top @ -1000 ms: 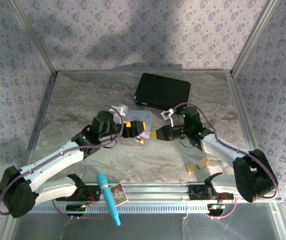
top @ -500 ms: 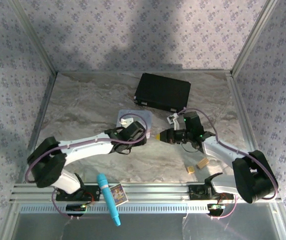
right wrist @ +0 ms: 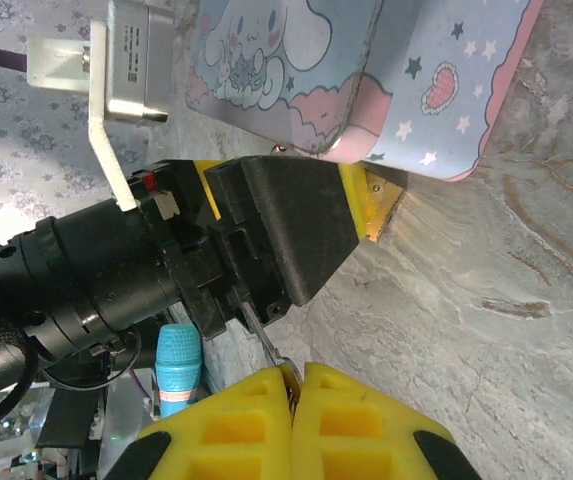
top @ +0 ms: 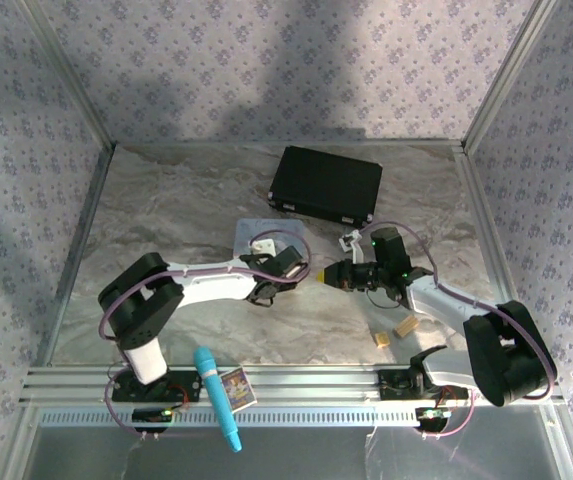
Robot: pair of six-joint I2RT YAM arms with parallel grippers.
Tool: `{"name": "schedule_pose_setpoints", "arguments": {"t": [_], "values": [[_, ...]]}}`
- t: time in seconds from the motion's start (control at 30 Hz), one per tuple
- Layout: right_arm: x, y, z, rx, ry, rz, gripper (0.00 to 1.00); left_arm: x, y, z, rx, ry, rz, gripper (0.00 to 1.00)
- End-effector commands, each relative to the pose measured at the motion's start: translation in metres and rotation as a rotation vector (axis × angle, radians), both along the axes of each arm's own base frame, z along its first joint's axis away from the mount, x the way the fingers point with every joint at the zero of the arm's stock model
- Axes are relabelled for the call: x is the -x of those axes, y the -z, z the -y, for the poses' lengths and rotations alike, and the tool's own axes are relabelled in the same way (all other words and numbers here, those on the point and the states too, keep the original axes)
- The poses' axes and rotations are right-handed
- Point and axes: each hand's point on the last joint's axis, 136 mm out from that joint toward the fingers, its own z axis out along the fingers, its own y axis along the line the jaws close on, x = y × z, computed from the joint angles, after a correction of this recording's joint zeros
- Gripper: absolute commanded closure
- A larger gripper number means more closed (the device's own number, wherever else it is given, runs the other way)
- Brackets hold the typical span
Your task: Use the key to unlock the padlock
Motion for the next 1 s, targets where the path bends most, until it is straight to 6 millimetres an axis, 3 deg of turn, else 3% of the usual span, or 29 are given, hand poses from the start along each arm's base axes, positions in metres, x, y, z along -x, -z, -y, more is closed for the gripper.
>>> {"name": "schedule_pose_setpoints", "arguments": {"t": [0.0,0.47,0.7,0.97], "values": [[0.0,-0.001,0.0,-0.015,-0.003,0.009,1.0,-0.005,0.005,0.006,-0.029,-0.004,0.001,0.18],[0.001,0.005,0.0,-0.011,-0.004,0.0,1.0,0.018,0.0,-0.01,-0.012,0.027,-0.062,0.41],[0.001,0.007,-0.002,-0.013,-0.012,-0.003,1.0,0.012,0.01,0.02,0.214,0.098,-0.048,0.38],[0.006,0.012,0.002,0.0,-0.003,-0.016,1.0,0.009,0.017,0.027,0.352,0.1,-0.023,0.42]]}}
